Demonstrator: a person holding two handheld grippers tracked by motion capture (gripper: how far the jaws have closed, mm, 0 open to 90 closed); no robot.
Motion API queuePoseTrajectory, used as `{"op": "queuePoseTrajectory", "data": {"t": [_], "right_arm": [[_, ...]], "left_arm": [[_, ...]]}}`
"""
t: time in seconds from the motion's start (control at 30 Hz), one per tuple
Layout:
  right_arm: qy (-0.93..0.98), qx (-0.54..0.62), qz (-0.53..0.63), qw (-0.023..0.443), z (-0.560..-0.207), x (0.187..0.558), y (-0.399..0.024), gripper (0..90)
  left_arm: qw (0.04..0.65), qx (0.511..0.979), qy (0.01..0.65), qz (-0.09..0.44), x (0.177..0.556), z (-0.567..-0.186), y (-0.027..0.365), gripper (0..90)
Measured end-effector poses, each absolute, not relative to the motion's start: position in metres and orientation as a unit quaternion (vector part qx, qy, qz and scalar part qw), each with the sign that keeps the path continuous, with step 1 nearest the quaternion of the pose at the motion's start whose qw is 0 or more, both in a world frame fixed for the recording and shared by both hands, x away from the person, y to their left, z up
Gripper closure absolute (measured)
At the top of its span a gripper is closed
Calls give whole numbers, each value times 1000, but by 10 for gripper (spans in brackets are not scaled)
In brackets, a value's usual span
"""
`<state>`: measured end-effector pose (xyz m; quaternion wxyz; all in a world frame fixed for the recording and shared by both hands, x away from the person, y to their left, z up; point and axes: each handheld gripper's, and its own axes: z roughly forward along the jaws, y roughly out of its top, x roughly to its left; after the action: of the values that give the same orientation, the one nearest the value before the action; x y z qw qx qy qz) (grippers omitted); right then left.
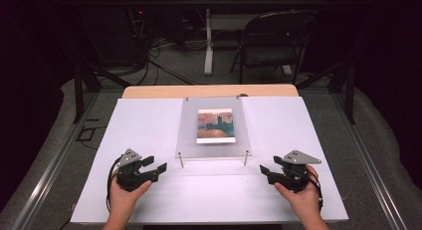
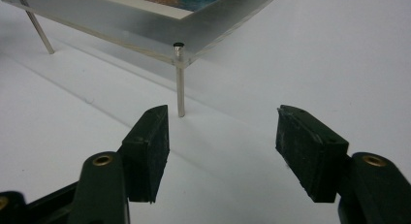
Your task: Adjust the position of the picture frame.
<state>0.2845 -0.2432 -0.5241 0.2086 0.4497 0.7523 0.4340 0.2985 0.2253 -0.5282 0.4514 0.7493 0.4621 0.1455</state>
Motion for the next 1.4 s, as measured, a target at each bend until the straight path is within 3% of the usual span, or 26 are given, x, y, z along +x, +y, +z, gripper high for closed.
{"op": "queuePoseTrajectory", "data": {"t": [0.27, 0.77, 0.87, 1.1, 1.4], "right_arm": [[761, 460, 407, 207, -526, 290, -250, 326], [770, 461, 382, 221, -509, 319, -259, 360], [763, 467, 402, 197, -501, 333, -263, 380], [775, 457, 394, 186, -490, 359, -263, 449], [782, 453, 389, 176, -484, 394, -251, 434]], "left_arm": [[456, 747, 457, 158, 307, -522, 223, 353], [453, 747, 459, 160, 346, -494, 228, 352], [453, 752, 454, 155, 359, -489, 225, 353], [452, 753, 455, 146, 384, -478, 219, 355], [449, 755, 459, 130, 417, -466, 203, 357]]}}
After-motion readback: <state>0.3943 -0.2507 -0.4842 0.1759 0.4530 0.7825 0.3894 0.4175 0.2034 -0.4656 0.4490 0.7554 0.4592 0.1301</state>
